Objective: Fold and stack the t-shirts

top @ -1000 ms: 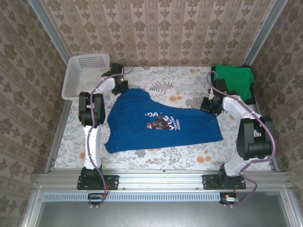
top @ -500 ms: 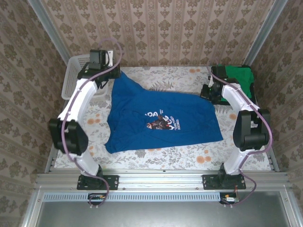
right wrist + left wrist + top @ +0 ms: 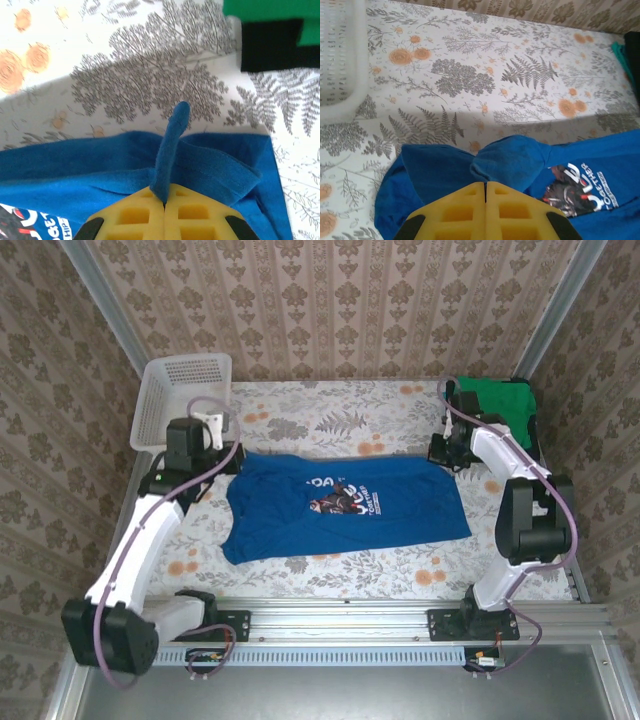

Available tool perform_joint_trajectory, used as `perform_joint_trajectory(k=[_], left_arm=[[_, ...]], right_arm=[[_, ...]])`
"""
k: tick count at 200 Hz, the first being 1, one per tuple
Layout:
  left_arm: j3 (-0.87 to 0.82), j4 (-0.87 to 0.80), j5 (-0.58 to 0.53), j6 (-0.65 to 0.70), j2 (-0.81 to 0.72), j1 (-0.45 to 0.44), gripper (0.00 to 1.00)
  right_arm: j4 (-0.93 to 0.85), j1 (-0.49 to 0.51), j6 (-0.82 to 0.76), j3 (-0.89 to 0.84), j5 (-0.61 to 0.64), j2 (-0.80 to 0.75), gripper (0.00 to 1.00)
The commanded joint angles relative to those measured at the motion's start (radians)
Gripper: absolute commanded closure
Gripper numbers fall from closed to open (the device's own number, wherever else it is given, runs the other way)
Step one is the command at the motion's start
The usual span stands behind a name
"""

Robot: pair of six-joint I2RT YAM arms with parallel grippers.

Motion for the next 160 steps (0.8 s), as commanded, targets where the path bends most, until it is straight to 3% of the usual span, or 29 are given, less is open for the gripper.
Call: perform_joint_trajectory(k=[1,35,89,103,113,133,150,160], left_arm=[[-0.091,-0.018,0.007,-0.034,-0.101,0.013,1.0],[-0.158,0.003,-0.011,-0.045,-0.142,0.041,1.0],[0.078,0.06,0.026,0.015,0.095,0.06,1.0],[0.12,0.053,0.037,0.029,0.13,0.061,1.0],[0.12,0.049,0.042,0.032,0.135,0.06,1.0],[0.036,0.073,0.062,0.014,0.098,0.059,1.0],[-0.063,0.085,0.061,-0.011,0.044,0.058,1.0],[-0.1,0.07,0.049,-0.018,0.01,0.058,1.0]], right_arm=[[-0.001,-0.007,0.0,-0.063,0.028,-0.063,0.94],[0.016,-0.008,0.008,-0.002,-0.038,-0.017,0.95],[-0.172,-0.001,-0.139,0.529,0.011,0.276,0.96],[-0.211,0.007,-0.169,0.591,0.034,0.305,0.93],[-0.206,0.021,-0.175,0.558,0.058,0.286,0.9],[-0.115,0.067,-0.176,0.327,0.111,0.18,0.79],[-0.067,0.084,-0.119,0.13,0.097,0.09,0.64],[-0.056,0.083,-0.09,0.059,0.077,0.052,0.6]])
